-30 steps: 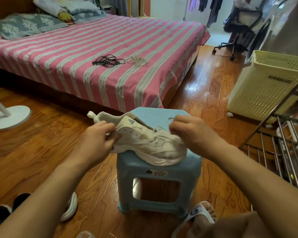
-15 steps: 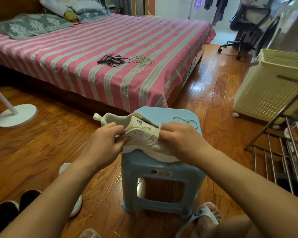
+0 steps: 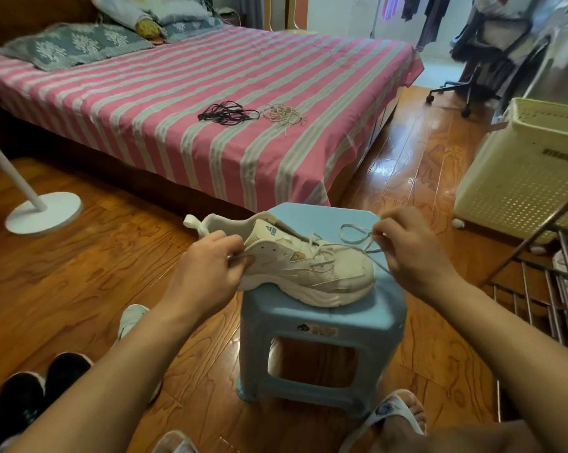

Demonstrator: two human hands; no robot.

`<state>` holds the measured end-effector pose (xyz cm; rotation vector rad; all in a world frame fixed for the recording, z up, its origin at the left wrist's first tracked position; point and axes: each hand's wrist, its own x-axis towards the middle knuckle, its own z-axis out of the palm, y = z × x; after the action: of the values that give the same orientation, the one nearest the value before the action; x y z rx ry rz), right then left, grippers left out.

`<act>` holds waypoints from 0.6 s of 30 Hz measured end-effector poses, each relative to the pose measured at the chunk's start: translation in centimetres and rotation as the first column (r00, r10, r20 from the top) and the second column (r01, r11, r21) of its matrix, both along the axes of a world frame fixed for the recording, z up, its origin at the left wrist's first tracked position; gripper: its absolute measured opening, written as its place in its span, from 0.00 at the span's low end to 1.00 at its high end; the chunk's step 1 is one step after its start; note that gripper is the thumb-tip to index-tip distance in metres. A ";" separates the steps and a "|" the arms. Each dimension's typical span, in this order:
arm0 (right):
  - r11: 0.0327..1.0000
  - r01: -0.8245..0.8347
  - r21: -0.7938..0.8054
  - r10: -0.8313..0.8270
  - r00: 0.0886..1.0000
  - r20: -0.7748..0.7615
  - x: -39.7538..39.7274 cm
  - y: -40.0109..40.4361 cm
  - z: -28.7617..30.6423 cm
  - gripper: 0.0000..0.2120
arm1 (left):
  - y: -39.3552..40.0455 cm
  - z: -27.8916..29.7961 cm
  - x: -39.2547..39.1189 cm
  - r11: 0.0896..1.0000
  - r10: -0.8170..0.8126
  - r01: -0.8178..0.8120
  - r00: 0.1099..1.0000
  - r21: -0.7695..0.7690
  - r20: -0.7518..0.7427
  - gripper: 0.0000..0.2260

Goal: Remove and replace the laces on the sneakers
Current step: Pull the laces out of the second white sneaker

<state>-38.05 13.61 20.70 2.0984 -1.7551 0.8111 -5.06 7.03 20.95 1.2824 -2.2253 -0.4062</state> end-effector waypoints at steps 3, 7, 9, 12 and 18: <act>0.993 -0.115 -0.028 0.116 0.993 0.014 3.0 0.7 0.7 0.09 | 0.4 0.0 -0.2 0.999 0.029 -0.028 0.999 -0.037 0.023 0.10; 0.976 -0.217 -0.005 0.213 0.962 -0.171 7.8 0.5 -1.3 0.06 | 0.7 0.1 -0.4 0.999 0.029 -0.028 1.000 -0.027 0.005 0.09; 0.989 -0.144 -0.030 0.136 0.974 -0.180 7.7 0.0 -1.5 0.03 | 0.6 0.1 -0.4 0.999 0.031 -0.030 0.999 -0.021 0.018 0.08; 0.997 -0.063 0.035 0.068 0.984 -0.165 5.6 0.2 -1.1 0.01 | 0.7 0.1 -0.4 0.999 0.049 -0.049 0.999 -0.016 0.009 0.08; 0.997 -0.062 0.050 0.067 0.992 -0.105 7.5 0.8 -1.0 0.10 | 0.9 0.3 -0.8 0.998 0.064 -0.062 0.996 -0.029 0.059 0.07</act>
<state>-30.57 14.45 19.74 2.1957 -1.6746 0.6671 -5.87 7.93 21.20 1.3633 -2.2254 -0.3167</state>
